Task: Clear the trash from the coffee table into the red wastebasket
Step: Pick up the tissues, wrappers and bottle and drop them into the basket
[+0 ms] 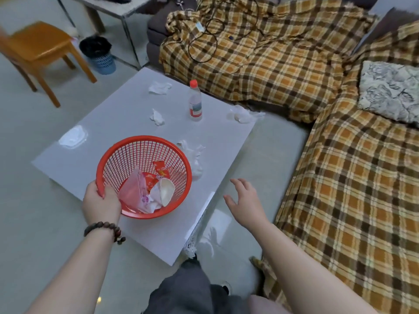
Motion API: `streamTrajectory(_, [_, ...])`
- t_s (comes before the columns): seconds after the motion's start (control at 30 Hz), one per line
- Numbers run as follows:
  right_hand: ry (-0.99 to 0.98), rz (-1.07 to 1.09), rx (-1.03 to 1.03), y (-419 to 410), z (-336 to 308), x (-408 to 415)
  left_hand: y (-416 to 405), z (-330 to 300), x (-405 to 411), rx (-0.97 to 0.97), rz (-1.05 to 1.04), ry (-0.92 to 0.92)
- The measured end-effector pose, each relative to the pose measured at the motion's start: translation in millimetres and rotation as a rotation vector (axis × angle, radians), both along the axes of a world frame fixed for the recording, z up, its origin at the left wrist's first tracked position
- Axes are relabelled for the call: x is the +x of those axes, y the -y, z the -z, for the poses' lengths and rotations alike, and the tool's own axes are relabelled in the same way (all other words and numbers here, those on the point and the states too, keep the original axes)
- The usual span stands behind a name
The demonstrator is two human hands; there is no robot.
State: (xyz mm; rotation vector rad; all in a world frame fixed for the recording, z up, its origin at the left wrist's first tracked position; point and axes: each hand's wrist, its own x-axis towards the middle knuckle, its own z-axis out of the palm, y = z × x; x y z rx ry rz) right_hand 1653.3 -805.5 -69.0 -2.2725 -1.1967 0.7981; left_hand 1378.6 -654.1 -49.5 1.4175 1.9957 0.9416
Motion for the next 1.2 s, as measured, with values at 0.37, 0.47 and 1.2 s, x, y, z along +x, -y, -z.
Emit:
streamTrajectory(0.37, [0.025, -0.295, -0.144, -112, 49, 36, -35, 43, 20, -0.017, -0.245, 0.003])
streamTrajectory(0.47, [0.059, -0.393, -0.212, -149, 66, 47, -55, 50, 29, -0.027, -0.293, -0.006])
streamTrajectory(1.2, [0.319, -0.924, -0.464, -278, 208, 28, -64, 87, 34, -0.079, -0.488, -0.099])
